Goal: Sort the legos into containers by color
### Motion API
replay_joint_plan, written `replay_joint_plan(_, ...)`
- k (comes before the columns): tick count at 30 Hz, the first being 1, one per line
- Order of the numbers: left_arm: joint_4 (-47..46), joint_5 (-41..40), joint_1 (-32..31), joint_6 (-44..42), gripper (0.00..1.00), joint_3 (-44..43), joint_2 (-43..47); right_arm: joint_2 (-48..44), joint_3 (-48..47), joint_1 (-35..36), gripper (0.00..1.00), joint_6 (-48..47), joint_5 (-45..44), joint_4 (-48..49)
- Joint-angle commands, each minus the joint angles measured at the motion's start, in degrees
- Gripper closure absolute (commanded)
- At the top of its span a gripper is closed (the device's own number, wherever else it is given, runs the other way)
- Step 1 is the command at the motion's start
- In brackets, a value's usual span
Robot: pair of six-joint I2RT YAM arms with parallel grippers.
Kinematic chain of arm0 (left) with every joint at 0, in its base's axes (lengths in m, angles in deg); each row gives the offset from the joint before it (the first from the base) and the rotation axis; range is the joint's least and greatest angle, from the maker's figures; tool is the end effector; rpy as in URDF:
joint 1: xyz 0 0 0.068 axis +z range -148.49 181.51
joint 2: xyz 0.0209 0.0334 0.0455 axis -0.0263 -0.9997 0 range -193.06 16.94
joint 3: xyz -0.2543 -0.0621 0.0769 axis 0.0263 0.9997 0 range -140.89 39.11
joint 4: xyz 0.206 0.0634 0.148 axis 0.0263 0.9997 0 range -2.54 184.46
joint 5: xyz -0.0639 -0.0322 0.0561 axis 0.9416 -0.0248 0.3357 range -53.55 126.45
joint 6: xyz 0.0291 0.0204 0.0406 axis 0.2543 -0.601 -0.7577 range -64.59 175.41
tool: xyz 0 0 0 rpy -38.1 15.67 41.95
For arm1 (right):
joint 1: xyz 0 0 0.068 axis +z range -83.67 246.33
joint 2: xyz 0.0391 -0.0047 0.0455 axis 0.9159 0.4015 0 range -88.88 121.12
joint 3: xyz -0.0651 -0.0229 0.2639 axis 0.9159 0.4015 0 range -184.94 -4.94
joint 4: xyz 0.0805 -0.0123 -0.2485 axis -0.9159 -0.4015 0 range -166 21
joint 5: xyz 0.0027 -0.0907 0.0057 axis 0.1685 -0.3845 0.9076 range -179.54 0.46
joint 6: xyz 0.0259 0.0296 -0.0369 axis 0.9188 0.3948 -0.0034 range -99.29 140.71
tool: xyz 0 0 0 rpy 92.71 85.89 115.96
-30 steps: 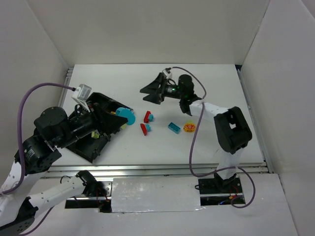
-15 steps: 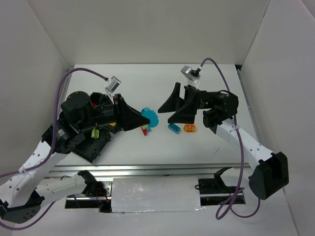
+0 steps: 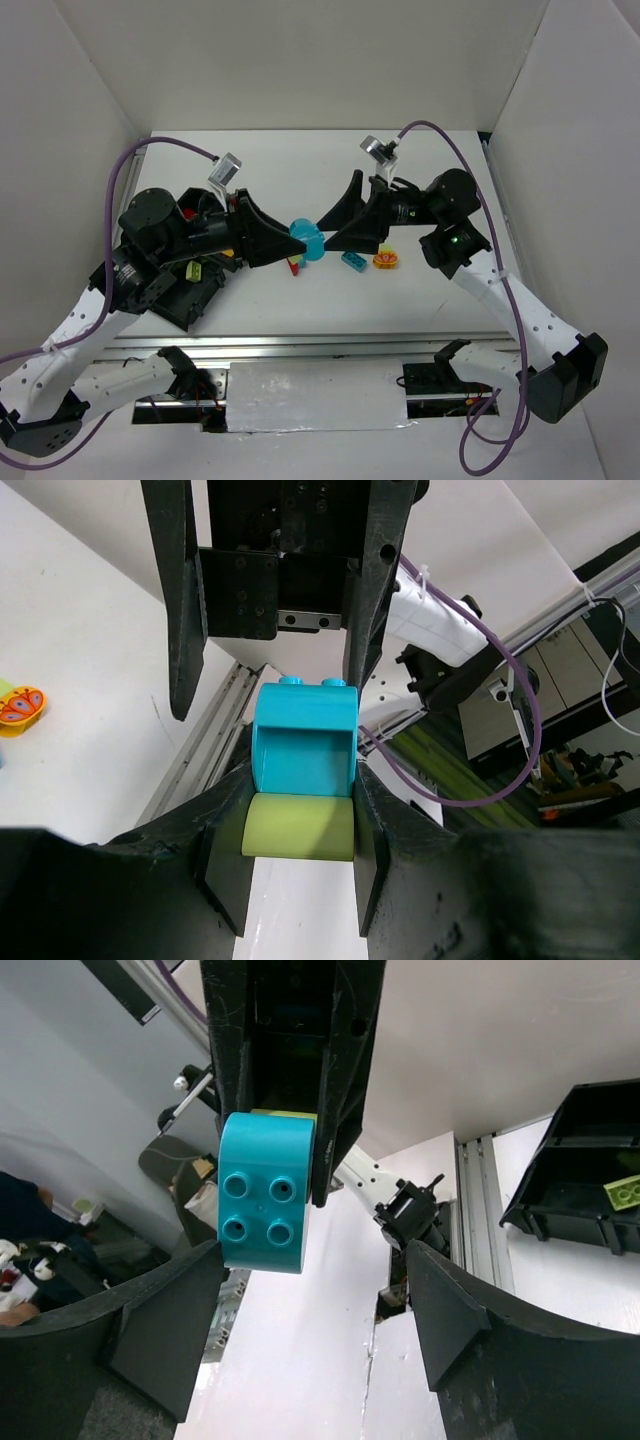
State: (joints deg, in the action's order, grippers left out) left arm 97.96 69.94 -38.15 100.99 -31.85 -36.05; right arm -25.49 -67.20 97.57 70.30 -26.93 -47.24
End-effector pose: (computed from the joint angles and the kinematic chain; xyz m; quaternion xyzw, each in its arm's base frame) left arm 0.1249 -0.1289 0.4704 0.1836 0.6420 -0.6272 0.4010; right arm 0.1825 0.1476 0.4365 -0.3443 0.5481 0.6806 0.3432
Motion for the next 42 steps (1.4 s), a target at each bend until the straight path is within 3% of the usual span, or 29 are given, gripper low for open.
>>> replay_joint_plan(1,-6.02,1.66,-0.51,1.61,1.0,0.38,-0.36,0.15,0.38,1.19,0.2,2.62,-0.74,6.44)
replay_joint_plan(8,-5.14,-0.1,-0.51,1.26,1.0,0.38,-0.36,1.9,2.49,2.94,0.25,12.63,1.02,18.05)
replay_joint_plan(15,-1.55,-2.55,-0.42,-1.01,1.0,0.03,-1.15,3.4,1.7,6.11,0.32,13.78,0.23,20.06)
replay_joint_plan(22,6.27,-8.53,-0.51,-4.54,1.0,-1.02,-0.62,4.01,2.93,6.02,0.32,16.94,1.9,23.41)
replay_joint_plan(27,9.62,-10.73,-0.42,-6.73,1.0,-2.08,-0.97,7.52,4.08,6.02,0.3,28.71,4.89,41.56)
replay_joint_plan(28,9.8,-10.47,-0.42,-6.91,1.0,-2.34,-0.97,8.49,3.9,6.02,0.34,30.47,4.63,42.13)
replay_joint_plan(29,9.45,-10.29,-0.42,-6.91,1.0,-2.34,-0.89,8.76,3.73,6.02,0.5,30.14,4.63,40.57)
replay_joint_plan(32,8.75,-9.94,-0.42,-6.65,1.0,-2.08,-0.62,7.97,4.08,6.02,0.83,26.37,2.96,35.4)
replay_joint_plan(34,8.66,-9.85,-0.42,-6.56,1.0,-1.99,-0.36,6.92,3.55,6.02,0.88,21.98,2.08,31.7)
replay_joint_plan(35,8.48,-9.59,-0.42,-6.39,1.0,-1.9,-0.36,6.39,3.37,6.11,0.99,20.31,1.73,27.15)
replay_joint_plan(36,8.22,-9.07,-0.42,-6.21,0.99,-1.73,-0.36,6.13,2.85,6.11,1.0,17.25,1.47,25.02)
replay_joint_plan(37,8.13,-8.89,-0.42,-6.12,0.87,-1.81,-0.44,5.52,2.85,6.11,1.0,16.17,1.12,23.61)
replay_joint_plan(39,8.04,-8.71,-0.42,-5.94,0.78,-2.08,-0.45,5.16,3.02,6.11,1.0,15.02,0.94,22.01)
replay_joint_plan(42,7.69,-8.62,-0.42,-5.68,0.55,-2.17,-0.36,5.16,3.37,6.11,1.0,15.1,0.76,22.36)
